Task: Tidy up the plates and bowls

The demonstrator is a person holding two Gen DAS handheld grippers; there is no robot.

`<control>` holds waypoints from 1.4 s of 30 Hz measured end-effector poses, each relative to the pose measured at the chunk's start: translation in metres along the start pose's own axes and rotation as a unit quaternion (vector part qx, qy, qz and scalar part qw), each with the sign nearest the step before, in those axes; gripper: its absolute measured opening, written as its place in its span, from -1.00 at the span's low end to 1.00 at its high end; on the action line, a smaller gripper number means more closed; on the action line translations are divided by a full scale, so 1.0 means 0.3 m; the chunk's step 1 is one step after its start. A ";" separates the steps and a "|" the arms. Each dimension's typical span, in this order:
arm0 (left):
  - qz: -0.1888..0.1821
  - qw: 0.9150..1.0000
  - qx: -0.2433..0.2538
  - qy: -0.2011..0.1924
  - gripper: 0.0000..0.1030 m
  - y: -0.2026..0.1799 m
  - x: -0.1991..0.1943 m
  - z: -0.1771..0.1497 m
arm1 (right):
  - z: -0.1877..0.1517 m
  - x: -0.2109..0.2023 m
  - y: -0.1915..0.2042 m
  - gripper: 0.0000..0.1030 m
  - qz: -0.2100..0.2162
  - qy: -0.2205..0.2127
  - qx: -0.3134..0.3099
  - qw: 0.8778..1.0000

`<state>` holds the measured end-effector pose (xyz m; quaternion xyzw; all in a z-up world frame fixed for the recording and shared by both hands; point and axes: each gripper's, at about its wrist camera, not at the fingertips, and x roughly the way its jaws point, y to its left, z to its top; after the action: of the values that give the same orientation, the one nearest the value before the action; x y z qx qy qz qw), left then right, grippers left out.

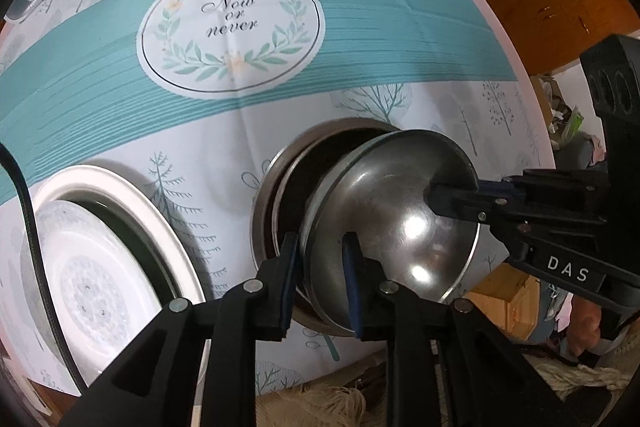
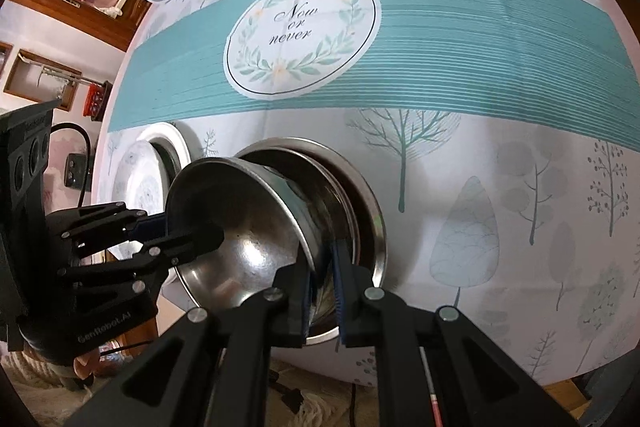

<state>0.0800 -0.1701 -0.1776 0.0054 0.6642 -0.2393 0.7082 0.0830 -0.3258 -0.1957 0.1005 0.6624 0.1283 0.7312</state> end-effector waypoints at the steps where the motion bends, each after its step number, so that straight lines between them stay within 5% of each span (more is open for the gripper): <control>1: -0.004 1.000 0.000 0.003 -0.60 -0.002 0.002 -0.003 | -0.001 0.000 0.000 -0.75 0.000 0.001 0.001 1.000; 6: -0.010 1.000 0.004 -0.015 0.02 -0.014 -0.022 -0.001 | -0.002 -0.009 0.007 -0.70 -0.012 -0.004 -0.004 1.000; 8: -0.004 0.999 0.009 -0.030 0.13 -0.021 -0.045 -0.002 | -0.005 -0.024 0.011 -0.49 -0.018 -0.013 -0.010 1.000; 17: -0.017 0.998 0.000 -0.064 0.23 -0.017 -0.122 -0.007 | -0.019 -0.094 0.023 -0.43 -0.028 -0.059 -0.024 0.998; 22: 0.007 0.996 0.007 -0.087 0.38 -0.031 -0.166 -0.021 | -0.030 -0.127 0.035 -0.41 -0.020 -0.079 -0.027 0.996; 26: 0.023 0.994 0.016 -0.106 0.51 -0.046 -0.193 -0.031 | -0.040 -0.149 0.040 -0.12 -0.015 -0.098 -0.028 0.995; 30: 0.055 0.991 0.025 -0.123 0.62 -0.057 -0.200 -0.034 | -0.053 -0.175 0.044 -0.10 -0.015 -0.118 -0.033 0.992; 42: 0.072 0.993 -0.007 -0.093 0.62 0.020 -0.088 -0.035 | -0.070 -0.105 -0.009 -0.10 -0.038 -0.100 -0.018 0.994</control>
<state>0.0721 -0.1528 -0.1558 0.0259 0.5951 -0.1827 0.7822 0.0594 -0.3390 -0.1688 0.0744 0.5873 0.1013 0.7996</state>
